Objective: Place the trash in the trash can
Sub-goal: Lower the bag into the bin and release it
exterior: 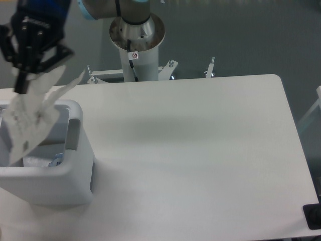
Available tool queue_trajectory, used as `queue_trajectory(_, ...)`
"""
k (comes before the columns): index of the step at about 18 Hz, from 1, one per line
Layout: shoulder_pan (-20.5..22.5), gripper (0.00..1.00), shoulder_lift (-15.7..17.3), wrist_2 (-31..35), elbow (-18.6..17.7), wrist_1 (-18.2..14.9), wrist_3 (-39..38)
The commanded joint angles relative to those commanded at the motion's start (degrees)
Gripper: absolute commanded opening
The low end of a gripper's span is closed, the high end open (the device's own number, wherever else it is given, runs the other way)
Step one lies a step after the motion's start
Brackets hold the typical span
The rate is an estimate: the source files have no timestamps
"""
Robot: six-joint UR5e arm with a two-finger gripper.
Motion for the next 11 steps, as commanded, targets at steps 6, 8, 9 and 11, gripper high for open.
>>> queue_trajectory(6,-1.3,0.0,-0.4,0.0,-3.7,-0.1,2.2)
queue_trajectory(8,-1.6,0.0,-0.3,0.0,-5.6,-0.2,4.7)
queue_trajectory(9,-1.9,0.0,-0.4,0.1,-6.2,-0.1,5.3)
queue_trajectory(11,-2.0,0.0,-1.4,0.3,-6.4,-0.3,5.4)
